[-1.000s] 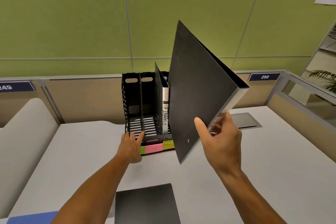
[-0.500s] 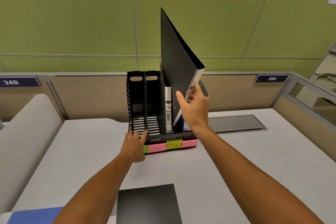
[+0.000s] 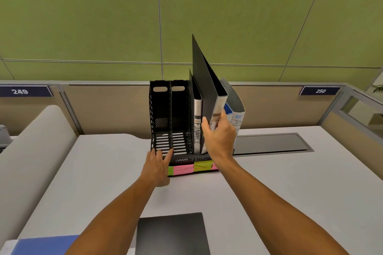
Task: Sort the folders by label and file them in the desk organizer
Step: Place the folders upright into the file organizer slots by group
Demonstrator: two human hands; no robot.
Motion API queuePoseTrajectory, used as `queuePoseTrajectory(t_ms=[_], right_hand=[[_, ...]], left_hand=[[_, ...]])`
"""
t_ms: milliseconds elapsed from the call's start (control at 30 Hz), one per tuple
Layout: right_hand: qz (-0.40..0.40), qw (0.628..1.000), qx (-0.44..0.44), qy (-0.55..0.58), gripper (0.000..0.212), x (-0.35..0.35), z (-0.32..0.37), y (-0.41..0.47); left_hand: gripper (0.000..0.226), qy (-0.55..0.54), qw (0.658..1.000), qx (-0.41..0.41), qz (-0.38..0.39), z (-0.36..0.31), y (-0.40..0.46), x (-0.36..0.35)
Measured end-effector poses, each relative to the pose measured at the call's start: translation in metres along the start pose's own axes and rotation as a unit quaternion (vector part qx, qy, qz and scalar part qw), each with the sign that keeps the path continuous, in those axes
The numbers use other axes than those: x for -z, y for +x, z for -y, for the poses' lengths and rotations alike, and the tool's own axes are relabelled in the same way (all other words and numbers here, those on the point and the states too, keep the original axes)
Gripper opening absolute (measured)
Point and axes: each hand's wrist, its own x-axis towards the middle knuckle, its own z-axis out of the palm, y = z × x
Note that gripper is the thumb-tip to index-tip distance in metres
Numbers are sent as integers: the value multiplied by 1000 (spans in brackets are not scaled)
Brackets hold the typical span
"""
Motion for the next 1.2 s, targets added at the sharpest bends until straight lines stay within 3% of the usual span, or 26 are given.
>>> queuePoseTrajectory(t_ms=[133, 300, 367, 567, 800, 933, 1067, 1200], right_hand=[[35, 997, -61, -3, 40, -8, -15, 3], [225, 958, -146, -106, 31, -16, -35, 14], [260, 948, -149, -108, 36, -15, -35, 16], [191, 970, -49, -140, 32, -15, -21, 31], [226, 962, -126, -87, 20, -8, -22, 20], [282, 940, -165, -93, 35, 18, -45, -51], [394, 875, -225, -166, 58, 44, -61, -162], [446, 864, -172, -157, 55, 61, -33, -238]], left_hand=[[105, 1, 1000, 1, 2, 0, 0, 0], [105, -8, 1000, 1, 9, 2, 1, 1], [105, -10, 1000, 0, 6, 2, 2, -1], [105, -23, 1000, -1, -3, 1, 2, -5], [106, -52, 999, 5, -1, 2, 3, -7], [107, -66, 998, 4, -17, 3, 4, -11], [109, -65, 998, 1, -7, 4, 1, -10], [103, -105, 994, -22, -3, 6, -2, -2]])
